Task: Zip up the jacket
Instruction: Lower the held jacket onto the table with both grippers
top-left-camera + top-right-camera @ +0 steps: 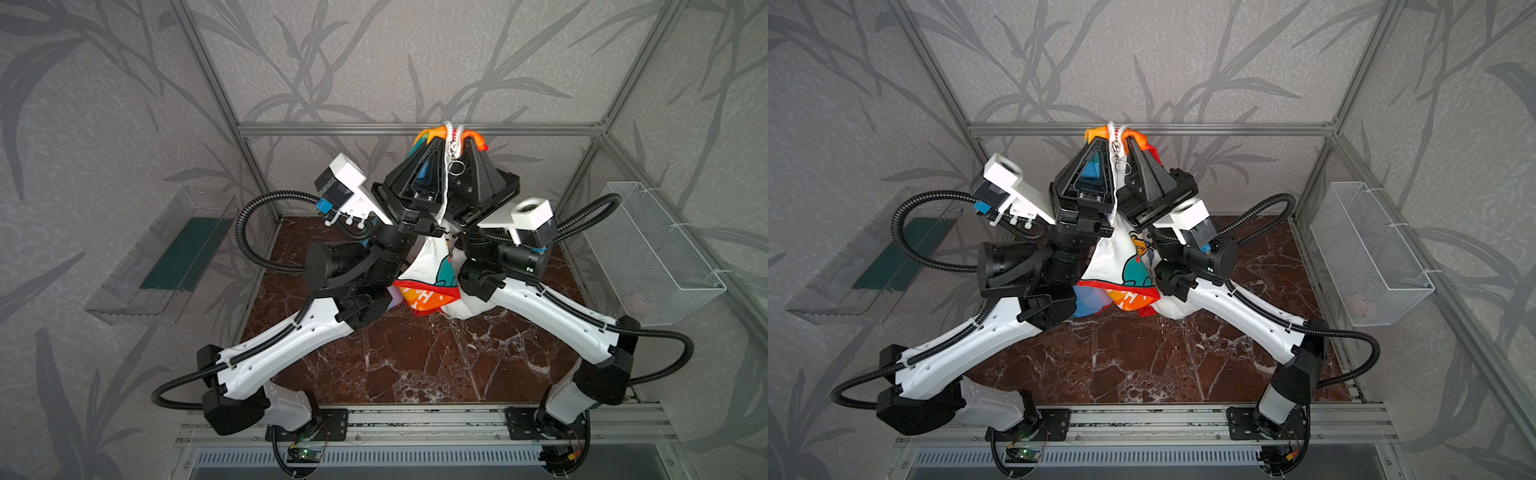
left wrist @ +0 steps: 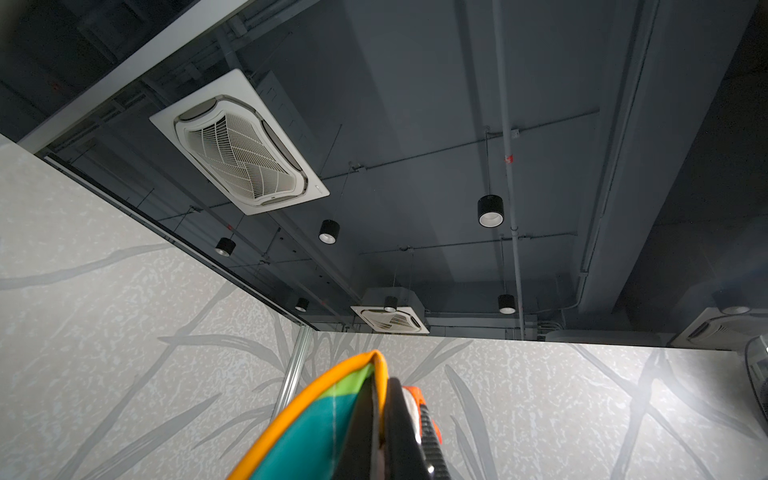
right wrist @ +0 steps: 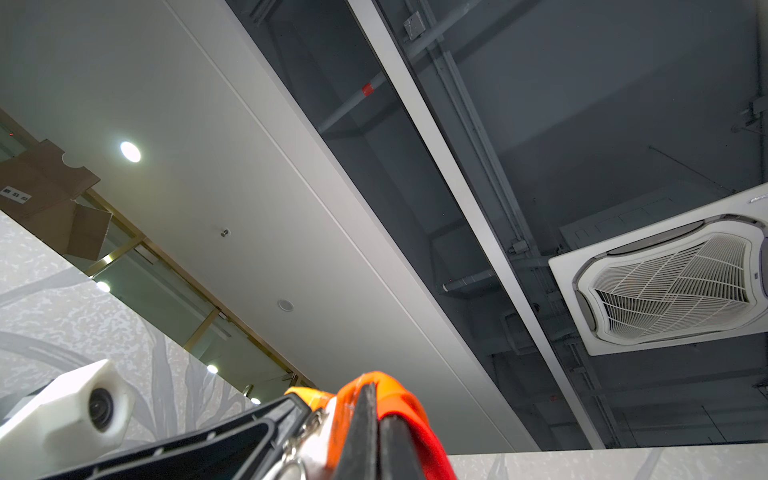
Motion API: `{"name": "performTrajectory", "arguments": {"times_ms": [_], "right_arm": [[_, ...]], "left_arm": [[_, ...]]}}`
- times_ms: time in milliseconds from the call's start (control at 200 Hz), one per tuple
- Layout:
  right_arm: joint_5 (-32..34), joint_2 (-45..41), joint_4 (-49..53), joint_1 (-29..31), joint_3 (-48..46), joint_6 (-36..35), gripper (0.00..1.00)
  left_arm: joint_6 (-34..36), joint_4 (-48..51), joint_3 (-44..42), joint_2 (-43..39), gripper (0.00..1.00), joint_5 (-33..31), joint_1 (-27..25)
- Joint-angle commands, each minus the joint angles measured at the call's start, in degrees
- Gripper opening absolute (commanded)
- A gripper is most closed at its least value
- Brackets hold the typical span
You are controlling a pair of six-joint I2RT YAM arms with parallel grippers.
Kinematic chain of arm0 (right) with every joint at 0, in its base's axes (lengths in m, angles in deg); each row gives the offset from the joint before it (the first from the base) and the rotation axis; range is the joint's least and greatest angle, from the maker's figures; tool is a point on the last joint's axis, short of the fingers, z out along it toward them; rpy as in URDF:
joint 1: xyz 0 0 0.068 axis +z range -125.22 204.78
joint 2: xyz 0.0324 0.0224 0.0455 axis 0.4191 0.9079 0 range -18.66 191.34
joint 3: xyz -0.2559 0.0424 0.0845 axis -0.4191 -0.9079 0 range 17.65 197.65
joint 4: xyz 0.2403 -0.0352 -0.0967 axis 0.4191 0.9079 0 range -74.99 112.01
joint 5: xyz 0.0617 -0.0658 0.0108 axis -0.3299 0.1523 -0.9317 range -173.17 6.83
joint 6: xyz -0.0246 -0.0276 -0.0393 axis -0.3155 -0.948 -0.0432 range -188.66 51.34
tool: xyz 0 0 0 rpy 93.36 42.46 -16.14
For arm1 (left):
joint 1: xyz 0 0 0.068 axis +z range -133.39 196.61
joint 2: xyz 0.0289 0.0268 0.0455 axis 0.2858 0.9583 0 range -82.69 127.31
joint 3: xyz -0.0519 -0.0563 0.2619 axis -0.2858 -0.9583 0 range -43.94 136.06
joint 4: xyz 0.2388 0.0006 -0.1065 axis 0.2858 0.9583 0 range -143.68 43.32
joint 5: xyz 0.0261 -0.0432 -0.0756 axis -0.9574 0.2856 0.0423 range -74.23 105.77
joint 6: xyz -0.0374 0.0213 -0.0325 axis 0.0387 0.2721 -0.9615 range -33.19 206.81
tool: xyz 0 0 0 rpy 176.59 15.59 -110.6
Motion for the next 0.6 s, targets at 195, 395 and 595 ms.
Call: {"name": "performTrajectory", "arguments": {"times_ms": [195,395,595], "right_arm": [[2.05,1.04,-2.29,0.47,2.72,-0.54,0.00],[2.67,1.64,-2.27,0.47,2.95,0.42,0.00],[2.78,1.66,-2.27,0.73,3.40,1.12,0.00]], "left_arm": [[-0.12,-1.17,-0.61,-0.81,0.00,1.26,-0.99],[0.06,-1.90,-1.04,-0.73,0.00,1.40,-1.30],[1.98,-1.89,-1.66,-0.78,0.00,1.05,-1.60]]}}
